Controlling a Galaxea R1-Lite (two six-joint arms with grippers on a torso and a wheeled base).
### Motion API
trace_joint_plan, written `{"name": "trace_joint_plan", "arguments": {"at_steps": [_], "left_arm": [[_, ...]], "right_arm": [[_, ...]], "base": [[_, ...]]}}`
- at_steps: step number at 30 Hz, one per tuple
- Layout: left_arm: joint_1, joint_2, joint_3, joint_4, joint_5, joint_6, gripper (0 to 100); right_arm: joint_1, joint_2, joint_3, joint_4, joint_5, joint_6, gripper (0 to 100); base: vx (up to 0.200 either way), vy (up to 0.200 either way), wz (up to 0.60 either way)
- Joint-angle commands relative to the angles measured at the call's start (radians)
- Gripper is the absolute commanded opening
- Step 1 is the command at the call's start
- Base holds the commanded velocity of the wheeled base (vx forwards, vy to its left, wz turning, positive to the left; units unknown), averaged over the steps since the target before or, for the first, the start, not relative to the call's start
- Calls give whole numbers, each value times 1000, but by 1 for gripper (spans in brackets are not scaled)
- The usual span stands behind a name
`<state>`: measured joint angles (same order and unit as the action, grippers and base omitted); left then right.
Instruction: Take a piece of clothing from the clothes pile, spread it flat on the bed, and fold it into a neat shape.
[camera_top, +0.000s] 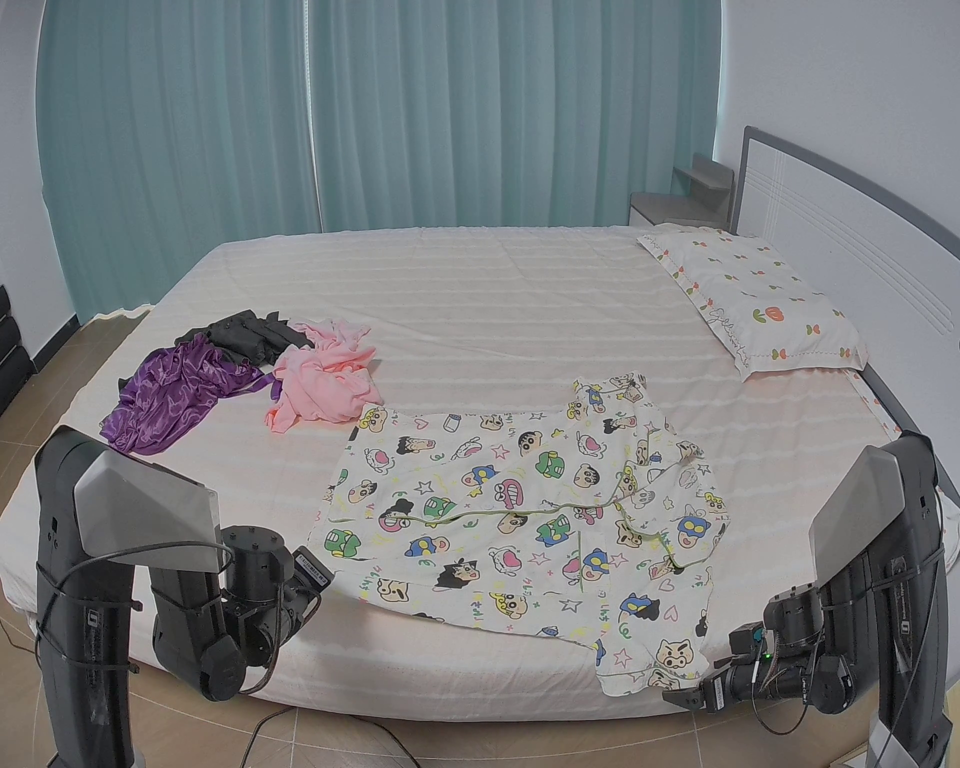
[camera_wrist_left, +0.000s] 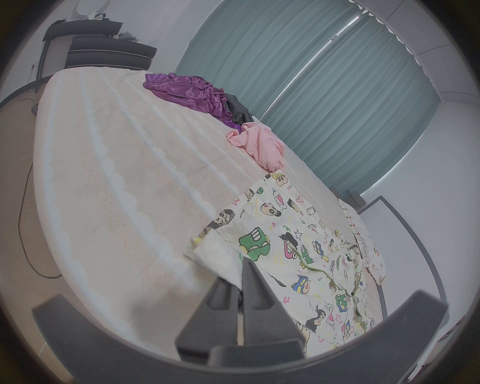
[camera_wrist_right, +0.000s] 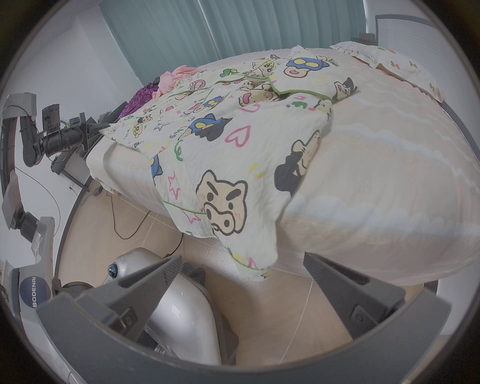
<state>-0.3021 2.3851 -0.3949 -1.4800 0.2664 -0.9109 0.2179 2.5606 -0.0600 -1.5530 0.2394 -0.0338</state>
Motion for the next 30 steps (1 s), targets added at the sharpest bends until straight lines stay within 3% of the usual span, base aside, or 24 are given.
{"name": "trace_joint_plan", "arguments": {"at_steps": [1, 18, 19, 30], "left_arm": [[-2, -4, -1, -2, 1, 0, 0], [-8, -6, 7, -6, 1, 0, 0], [-8, -6, 8, -6, 2, -2, 0], [-8, -9, 13, -6, 2, 0, 0]], "right_arm": [[9, 7, -9, -18, 6, -1, 100], [9, -25, -98, 100, 32, -8, 100], [11, -25, -96, 100, 32, -8, 0], [9, -25, -93, 100, 26, -9, 0]], "base": [[0, 0, 0], [0, 0, 0], [0, 0, 0], [0, 0, 0]]}}
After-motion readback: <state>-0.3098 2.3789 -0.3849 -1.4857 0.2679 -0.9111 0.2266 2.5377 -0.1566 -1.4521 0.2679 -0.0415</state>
